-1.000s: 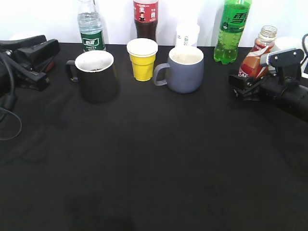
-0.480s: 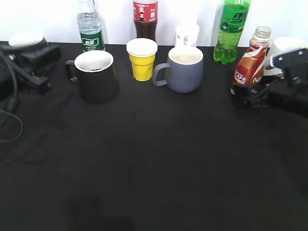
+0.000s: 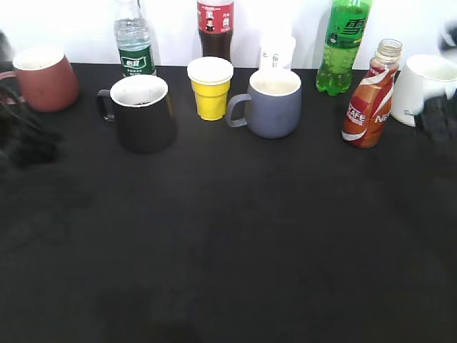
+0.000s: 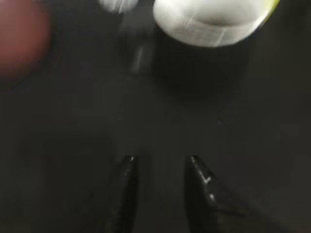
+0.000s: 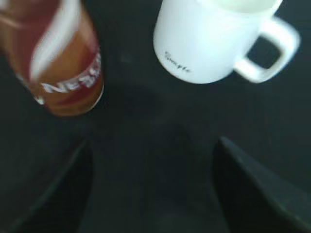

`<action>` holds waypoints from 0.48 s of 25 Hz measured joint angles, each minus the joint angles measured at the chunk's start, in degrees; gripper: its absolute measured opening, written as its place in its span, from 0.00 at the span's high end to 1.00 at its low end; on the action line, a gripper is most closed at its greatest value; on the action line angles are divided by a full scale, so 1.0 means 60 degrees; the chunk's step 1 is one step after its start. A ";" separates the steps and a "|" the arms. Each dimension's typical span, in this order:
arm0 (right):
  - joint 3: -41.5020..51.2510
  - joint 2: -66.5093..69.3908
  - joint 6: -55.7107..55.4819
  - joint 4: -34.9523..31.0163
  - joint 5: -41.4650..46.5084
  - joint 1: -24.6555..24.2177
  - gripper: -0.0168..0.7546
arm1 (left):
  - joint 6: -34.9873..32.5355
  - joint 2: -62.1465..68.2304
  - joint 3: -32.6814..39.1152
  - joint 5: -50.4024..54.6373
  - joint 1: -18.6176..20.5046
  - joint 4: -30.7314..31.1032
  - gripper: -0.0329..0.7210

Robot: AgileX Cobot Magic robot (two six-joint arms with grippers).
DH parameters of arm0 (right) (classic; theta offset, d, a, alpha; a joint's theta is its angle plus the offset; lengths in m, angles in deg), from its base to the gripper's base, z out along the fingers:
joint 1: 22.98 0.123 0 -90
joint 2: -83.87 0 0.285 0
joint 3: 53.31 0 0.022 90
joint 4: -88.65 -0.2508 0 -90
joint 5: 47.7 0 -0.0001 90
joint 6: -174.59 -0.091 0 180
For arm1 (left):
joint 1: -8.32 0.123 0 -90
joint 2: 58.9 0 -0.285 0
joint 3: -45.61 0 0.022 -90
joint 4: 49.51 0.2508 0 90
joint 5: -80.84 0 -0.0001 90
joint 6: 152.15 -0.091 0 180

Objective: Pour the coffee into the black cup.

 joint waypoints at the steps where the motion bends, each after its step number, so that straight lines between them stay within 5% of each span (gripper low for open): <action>1: -0.0450 -0.0288 0.0000 -0.0403 0.1105 0.0471 0.22 | 0.0000 -0.0516 -0.0249 0.0793 0.0002 -0.0140 0.62; 6: -0.0842 -0.3922 0.0702 -0.2446 0.4573 0.2316 0.26 | -0.1219 -0.4258 -0.0378 0.2737 0.0002 -0.0317 0.62; 12: 0.0385 -0.8852 0.1266 -0.3749 0.7405 0.2406 0.26 | -0.2065 -0.9057 0.0372 0.5361 0.0002 -0.0561 0.62</action>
